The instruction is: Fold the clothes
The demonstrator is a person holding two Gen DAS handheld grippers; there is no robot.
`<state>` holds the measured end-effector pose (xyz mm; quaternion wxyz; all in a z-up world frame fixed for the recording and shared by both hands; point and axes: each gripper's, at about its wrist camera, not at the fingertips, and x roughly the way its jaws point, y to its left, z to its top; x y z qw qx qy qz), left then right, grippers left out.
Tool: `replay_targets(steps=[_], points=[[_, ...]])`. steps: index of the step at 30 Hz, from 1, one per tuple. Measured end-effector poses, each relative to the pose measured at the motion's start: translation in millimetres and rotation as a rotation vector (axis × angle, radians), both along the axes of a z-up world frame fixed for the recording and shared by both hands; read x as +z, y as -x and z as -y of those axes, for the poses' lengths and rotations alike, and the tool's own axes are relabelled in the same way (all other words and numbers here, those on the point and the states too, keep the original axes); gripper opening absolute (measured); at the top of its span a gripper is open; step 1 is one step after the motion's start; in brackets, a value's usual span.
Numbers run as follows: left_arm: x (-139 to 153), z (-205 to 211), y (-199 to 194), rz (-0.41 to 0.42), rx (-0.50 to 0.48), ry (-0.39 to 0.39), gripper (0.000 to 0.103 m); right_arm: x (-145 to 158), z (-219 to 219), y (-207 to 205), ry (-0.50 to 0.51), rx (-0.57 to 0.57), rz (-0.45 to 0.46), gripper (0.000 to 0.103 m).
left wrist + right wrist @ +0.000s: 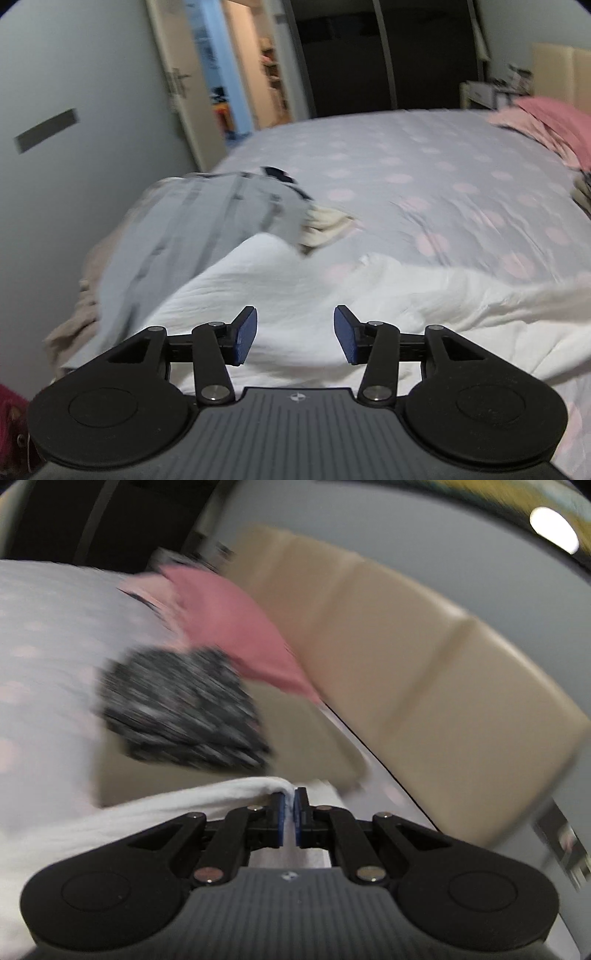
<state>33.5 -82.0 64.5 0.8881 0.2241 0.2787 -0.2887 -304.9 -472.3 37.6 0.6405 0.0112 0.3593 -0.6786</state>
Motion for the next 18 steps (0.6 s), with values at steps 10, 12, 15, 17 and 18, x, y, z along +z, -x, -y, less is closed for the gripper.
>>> replay_targets(steps=[10, 12, 15, 17, 18], points=[[-51, 31, 24, -0.148, -0.235, -0.100, 0.048, -48, 31, 8, -0.179, 0.120, 0.016, 0.015], [-59, 33, 31, -0.167, -0.278, -0.128, 0.052, -49, 20, -2, -0.180, 0.183, 0.018, 0.030], [-71, 33, 43, -0.182, -0.339, -0.174, 0.059, -50, 1, -17, -0.168, 0.302, 0.034, 0.043], [-81, 34, 52, -0.192, -0.382, -0.210, 0.061, -47, -15, -27, -0.175, 0.403, 0.048, 0.045], [-86, 34, 56, -0.195, -0.398, -0.230, 0.061, -47, -22, -33, -0.192, 0.464, 0.058, 0.045]])
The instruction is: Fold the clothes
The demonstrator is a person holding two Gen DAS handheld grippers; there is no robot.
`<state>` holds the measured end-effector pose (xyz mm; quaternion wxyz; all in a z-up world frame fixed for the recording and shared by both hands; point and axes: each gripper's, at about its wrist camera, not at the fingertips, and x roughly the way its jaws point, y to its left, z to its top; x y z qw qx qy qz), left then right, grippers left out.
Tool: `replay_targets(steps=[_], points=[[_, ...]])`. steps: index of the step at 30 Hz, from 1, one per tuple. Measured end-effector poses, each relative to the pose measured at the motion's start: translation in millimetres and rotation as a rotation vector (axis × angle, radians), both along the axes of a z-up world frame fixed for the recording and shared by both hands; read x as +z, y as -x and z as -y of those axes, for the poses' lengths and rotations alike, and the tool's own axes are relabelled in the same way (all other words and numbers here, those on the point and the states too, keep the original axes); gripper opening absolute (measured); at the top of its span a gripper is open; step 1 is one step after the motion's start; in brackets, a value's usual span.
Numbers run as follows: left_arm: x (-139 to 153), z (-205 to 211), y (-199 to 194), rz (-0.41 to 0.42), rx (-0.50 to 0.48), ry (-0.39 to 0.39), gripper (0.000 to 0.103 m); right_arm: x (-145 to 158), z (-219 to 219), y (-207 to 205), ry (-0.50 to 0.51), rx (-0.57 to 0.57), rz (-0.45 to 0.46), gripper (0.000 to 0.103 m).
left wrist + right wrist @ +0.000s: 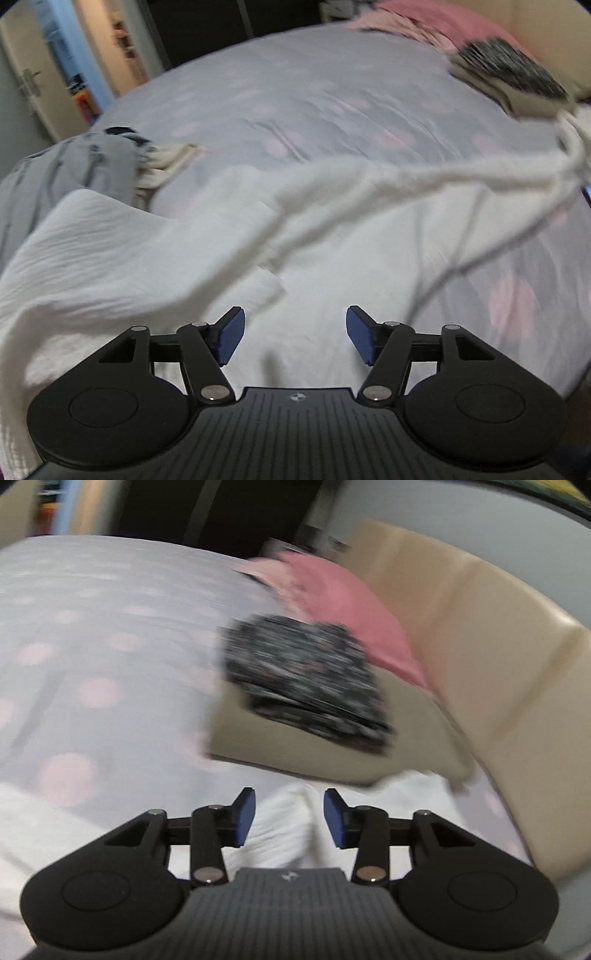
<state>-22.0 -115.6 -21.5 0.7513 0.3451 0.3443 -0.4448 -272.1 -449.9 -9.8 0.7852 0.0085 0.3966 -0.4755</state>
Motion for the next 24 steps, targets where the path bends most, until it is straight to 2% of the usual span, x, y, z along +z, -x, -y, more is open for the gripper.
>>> replay_targets(steps=[5, 8, 9, 12, 16, 20, 24], points=[[-35, 1, 20, 0.012, -0.075, -0.138, 0.061, -14, -25, -26, -0.131, 0.263, -0.012, 0.045], [-53, 1, 21, 0.045, -0.077, -0.209, 0.061, -31, -33, -38, -0.233, 0.388, -0.049, 0.051], [-57, 1, 19, 0.050, -0.067, -0.221, 0.061, -37, -36, -42, -0.257, 0.422, -0.072, 0.054], [-60, -2, 13, 0.034, -0.044, -0.213, 0.061, -52, -46, -50, -0.278, 0.498, -0.149, 0.055], [-60, -2, 11, 0.019, -0.037, -0.211, 0.048, -58, -50, -60, -0.305, 0.526, -0.159, 0.056], [-55, 1, 6, -0.005, -0.013, -0.194, 0.029, -64, -61, -61, -0.347, 0.589, -0.187, 0.059], [-45, 0, -3, -0.002, 0.033, -0.139, 0.015, -70, -74, -59, -0.375, 0.650, -0.231, 0.059]])
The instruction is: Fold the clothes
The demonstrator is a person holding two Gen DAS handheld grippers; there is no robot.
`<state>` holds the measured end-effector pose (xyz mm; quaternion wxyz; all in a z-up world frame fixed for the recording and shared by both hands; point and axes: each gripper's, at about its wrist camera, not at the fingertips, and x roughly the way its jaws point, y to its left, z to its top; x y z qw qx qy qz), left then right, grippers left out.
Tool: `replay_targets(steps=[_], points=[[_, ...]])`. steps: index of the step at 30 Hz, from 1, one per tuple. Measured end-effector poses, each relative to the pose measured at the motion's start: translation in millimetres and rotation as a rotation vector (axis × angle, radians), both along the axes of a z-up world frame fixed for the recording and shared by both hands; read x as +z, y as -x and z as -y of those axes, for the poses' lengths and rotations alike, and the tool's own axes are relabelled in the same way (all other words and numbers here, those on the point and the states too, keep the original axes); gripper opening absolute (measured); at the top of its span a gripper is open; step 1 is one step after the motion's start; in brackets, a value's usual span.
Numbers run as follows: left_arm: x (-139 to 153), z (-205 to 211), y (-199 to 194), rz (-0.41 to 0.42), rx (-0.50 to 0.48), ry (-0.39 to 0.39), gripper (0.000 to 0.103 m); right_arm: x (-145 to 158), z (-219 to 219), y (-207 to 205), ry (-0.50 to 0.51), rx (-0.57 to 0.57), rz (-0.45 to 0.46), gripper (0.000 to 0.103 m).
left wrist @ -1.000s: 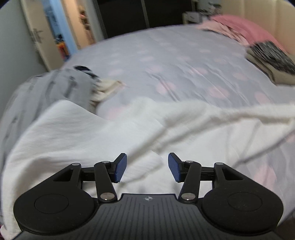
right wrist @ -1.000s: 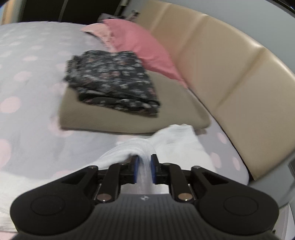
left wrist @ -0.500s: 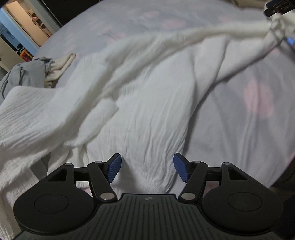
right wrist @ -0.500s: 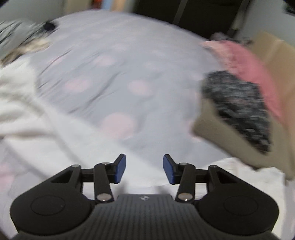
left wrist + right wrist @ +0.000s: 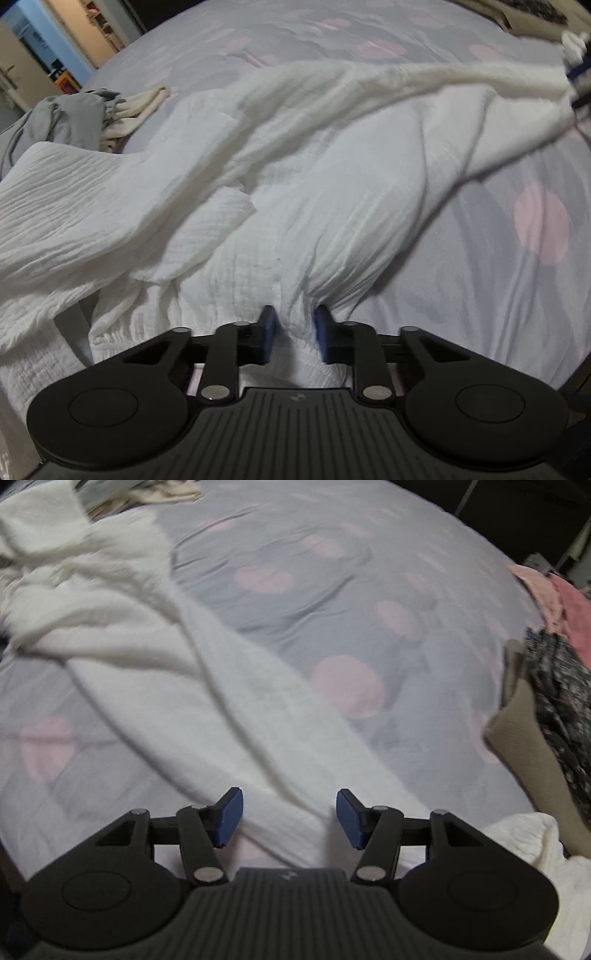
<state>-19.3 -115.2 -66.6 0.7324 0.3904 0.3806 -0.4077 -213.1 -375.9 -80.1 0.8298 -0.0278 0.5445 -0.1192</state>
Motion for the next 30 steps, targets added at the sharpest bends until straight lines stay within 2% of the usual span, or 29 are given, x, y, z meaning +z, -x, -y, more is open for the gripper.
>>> replay_targets(steps=[4, 5, 7, 8, 9, 11, 14, 17, 23, 30], points=[[24, -3, -11, 0.049, 0.067, 0.105, 0.012, -9, 0, 4, 0.025, 0.020, -0.065, 0.059], [30, -3, -13, 0.055, 0.080, 0.123, 0.011, -11, 1, 4, 0.045, 0.015, -0.075, 0.057], [40, -4, -16, 0.054, 0.100, 0.152, 0.011, -15, 3, 4, 0.084, 0.004, -0.094, 0.043], [43, -5, -16, 0.051, 0.106, 0.159, 0.011, -15, 4, 3, 0.095, -0.001, -0.096, 0.032], [45, -6, -16, 0.047, 0.112, 0.164, 0.011, -13, 4, 3, 0.098, -0.005, -0.094, 0.030], [48, -8, -15, 0.041, 0.116, 0.166, 0.011, -8, 4, 1, 0.093, -0.010, -0.080, 0.031], [49, -10, -16, 0.075, 0.125, 0.148, 0.011, 8, 2, -5, 0.035, -0.008, -0.026, 0.042], [50, -14, -18, 0.101, 0.156, 0.117, 0.009, 20, -9, -18, 0.015, 0.019, 0.016, 0.045], [60, -39, -28, 0.074, 0.220, 0.115, 0.008, 39, -35, -51, 0.032, 0.114, 0.094, 0.050], [66, -64, -32, 0.041, 0.245, 0.116, 0.007, 59, -65, -101, -0.043, 0.215, 0.191, 0.053]])
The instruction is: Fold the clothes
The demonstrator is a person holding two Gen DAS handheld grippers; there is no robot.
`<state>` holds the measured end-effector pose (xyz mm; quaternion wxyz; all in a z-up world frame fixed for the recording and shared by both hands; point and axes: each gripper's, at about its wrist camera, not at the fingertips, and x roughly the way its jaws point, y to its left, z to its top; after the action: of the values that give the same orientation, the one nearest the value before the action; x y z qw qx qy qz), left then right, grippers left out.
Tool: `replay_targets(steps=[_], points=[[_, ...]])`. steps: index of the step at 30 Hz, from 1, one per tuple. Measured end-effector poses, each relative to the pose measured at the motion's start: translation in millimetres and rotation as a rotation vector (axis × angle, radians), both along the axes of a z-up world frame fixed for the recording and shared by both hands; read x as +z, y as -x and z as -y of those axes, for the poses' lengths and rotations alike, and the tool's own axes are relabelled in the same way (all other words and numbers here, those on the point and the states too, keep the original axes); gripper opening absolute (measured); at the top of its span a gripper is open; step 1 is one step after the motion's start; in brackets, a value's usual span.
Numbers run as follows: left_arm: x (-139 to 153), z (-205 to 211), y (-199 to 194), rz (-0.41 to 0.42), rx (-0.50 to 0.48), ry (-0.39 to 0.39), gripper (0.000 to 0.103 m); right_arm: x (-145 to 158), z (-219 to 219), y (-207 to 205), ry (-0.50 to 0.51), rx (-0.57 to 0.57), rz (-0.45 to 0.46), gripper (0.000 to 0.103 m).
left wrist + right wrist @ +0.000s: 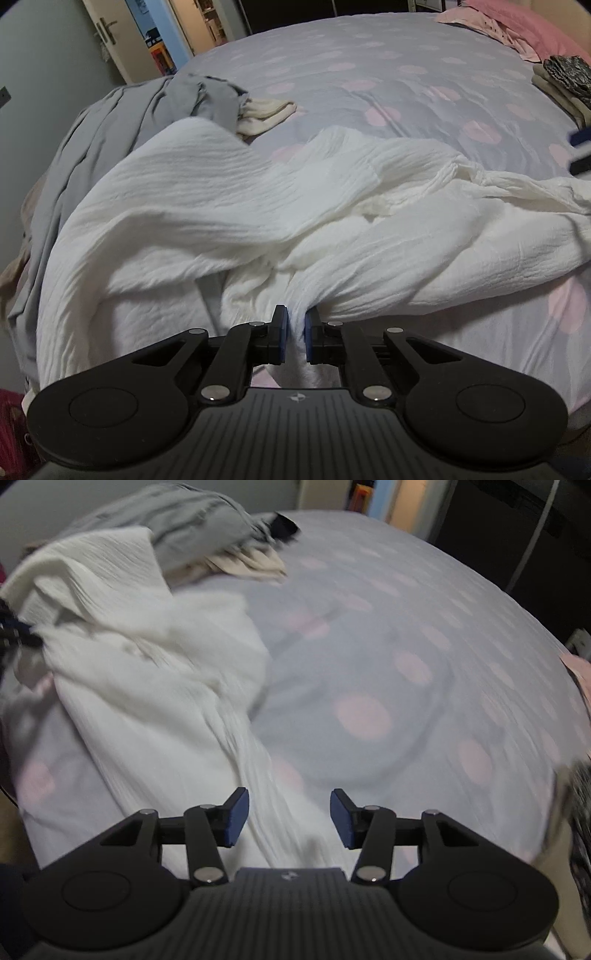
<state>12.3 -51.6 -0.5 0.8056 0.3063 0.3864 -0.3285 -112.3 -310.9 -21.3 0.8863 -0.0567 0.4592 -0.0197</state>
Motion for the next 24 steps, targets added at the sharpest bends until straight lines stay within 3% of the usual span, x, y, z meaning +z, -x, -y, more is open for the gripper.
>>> replay_targets(steps=[3, 5, 6, 8, 12, 14, 17, 22, 24], points=[[4, -11, 0, -0.027, -0.030, 0.028, 0.014, 1, -16, -29, -0.006, 0.051, 0.026, 0.054], [9, -19, 0, -0.019, -0.023, 0.047, 0.025, 1, -29, -47, -0.008, 0.080, 0.039, 0.054], [13, -24, -1, 0.003, -0.009, 0.053, 0.029, 0, -35, -56, -0.011, 0.094, 0.043, 0.054], [21, -33, -3, 0.063, 0.029, 0.059, 0.047, -3, -46, -74, -0.019, 0.123, 0.045, 0.054], [34, -46, -11, 0.218, 0.095, 0.025, 0.052, -12, -64, -103, -0.024, 0.174, 0.043, 0.055], [37, -49, -16, 0.299, 0.113, -0.011, 0.061, -17, -70, -113, -0.018, 0.195, 0.039, 0.057], [41, -55, -31, 0.359, 0.171, -0.050, 0.061, -25, -75, -127, 0.004, 0.209, 0.027, 0.060], [41, -64, -60, 0.315, 0.257, -0.046, 0.061, -38, -72, -152, 0.029, 0.184, 0.006, 0.060], [37, -63, -69, 0.278, 0.253, -0.044, 0.055, -44, -72, -159, 0.042, 0.178, 0.004, 0.060]])
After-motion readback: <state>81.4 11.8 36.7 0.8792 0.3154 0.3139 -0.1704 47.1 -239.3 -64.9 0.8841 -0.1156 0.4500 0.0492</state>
